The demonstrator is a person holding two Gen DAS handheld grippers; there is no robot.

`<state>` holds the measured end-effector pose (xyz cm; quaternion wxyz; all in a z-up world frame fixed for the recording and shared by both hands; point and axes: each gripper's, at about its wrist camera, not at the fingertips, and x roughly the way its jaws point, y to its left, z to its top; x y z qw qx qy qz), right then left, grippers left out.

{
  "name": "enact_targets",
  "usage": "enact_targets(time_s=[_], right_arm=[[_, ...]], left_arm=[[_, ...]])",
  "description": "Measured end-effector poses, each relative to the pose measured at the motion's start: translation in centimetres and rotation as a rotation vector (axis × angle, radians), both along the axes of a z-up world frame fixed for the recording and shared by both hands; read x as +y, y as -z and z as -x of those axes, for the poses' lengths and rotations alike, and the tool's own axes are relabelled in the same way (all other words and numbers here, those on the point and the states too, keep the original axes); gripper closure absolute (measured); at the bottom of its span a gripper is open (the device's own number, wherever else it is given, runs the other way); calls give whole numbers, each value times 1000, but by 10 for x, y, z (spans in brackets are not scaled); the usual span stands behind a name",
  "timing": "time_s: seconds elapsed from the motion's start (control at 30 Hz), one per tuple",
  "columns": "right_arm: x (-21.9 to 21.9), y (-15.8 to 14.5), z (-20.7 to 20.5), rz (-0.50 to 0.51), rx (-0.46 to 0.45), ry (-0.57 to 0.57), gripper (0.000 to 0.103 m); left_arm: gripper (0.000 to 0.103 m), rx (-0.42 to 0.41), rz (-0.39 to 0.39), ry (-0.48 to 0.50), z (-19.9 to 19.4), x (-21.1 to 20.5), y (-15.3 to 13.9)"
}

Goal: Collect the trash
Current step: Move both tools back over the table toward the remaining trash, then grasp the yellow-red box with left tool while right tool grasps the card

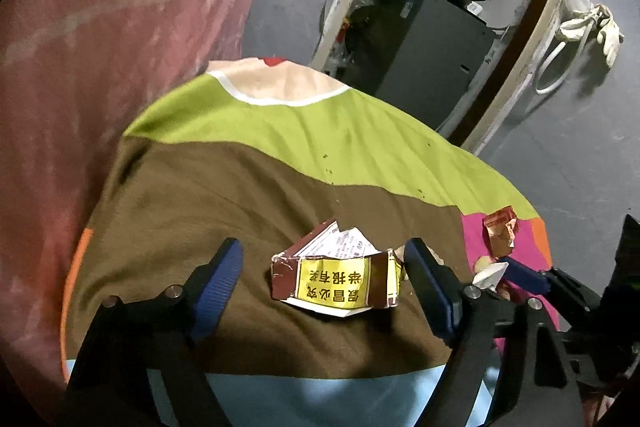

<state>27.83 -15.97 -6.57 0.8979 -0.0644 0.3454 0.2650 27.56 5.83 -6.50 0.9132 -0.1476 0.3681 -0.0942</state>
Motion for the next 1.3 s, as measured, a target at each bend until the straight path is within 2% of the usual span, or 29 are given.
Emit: enact_targets(time_s=[0.2, 0.33, 0.4, 0.67, 0.83, 0.97, 1.17, 1.3], right_arm=[[12, 10, -6, 37, 43, -43, 55], [11, 13, -8, 36, 60, -42, 59], [10, 14, -9, 32, 70, -37, 65], [4, 8, -2, 10, 26, -35, 68], [-13, -15, 18, -93, -89, -7, 68], [-29, -44, 40, -144, -227, 31, 68], [-59, -93, 70, -154, -442, 105, 68], [-85, -117, 82, -162, -522, 155, 68]], left_arm=[[45, 35, 10, 46, -4, -5, 6], [45, 29, 10, 42, 0, -5, 5], [46, 27, 16, 33, 0, -7, 6], [46, -33, 26, -17, 20, -4, -8], [46, -134, 8, -30, 41, -12, -28], [46, -245, -10, -16, 58, -31, -50], [46, -415, -47, 20, 75, -72, -82], [46, -510, -43, 47, 78, -103, -101]])
